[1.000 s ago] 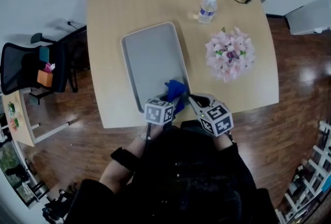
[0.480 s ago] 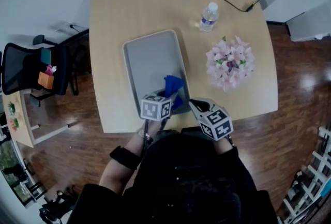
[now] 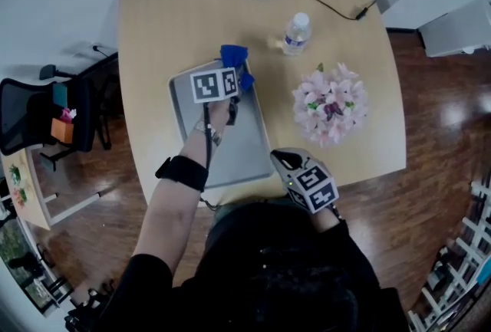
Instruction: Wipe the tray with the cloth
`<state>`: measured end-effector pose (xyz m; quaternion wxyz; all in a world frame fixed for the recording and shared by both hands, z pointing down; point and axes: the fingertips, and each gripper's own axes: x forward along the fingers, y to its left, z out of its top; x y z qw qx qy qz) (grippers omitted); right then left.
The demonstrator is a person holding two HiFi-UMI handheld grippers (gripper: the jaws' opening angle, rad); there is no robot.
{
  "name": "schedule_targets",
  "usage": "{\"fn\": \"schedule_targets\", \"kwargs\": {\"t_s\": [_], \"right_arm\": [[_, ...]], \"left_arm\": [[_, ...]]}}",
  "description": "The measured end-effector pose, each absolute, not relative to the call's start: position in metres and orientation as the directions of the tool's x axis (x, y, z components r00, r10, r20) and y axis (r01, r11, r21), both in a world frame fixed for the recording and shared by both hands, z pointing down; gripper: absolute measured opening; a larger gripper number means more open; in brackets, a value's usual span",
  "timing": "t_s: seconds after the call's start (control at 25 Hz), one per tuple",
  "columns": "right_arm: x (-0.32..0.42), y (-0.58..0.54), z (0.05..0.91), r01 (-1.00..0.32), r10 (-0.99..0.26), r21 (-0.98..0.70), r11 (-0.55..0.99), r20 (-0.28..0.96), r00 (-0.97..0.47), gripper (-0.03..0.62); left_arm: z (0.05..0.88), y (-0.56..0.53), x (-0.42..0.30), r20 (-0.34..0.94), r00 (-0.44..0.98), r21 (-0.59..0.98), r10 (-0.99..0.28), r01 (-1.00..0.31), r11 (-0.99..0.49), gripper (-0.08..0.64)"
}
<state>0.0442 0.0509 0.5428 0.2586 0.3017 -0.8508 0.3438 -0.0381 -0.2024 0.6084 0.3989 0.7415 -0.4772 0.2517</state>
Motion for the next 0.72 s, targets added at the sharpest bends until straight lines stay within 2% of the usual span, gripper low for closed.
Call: {"fn": "schedule_targets", "kwargs": {"t_s": [0.32,0.72], "right_arm": [[0.063,0.042,0.55,-0.71,-0.342,-0.448,0.544,0.654,-0.675,0.015],[0.072,0.044,0.549,-0.72,-0.371,-0.425,0.548,0.648,-0.665,0.015]], "left_arm": [[0.621,-0.213,-0.034,0.748,0.367,0.32,-0.553,-0.929,-0.185,0.112],[0.625,-0.12,-0.016,0.782,0.41,0.339,-0.469,-0.912,-0.231,0.112]]}}
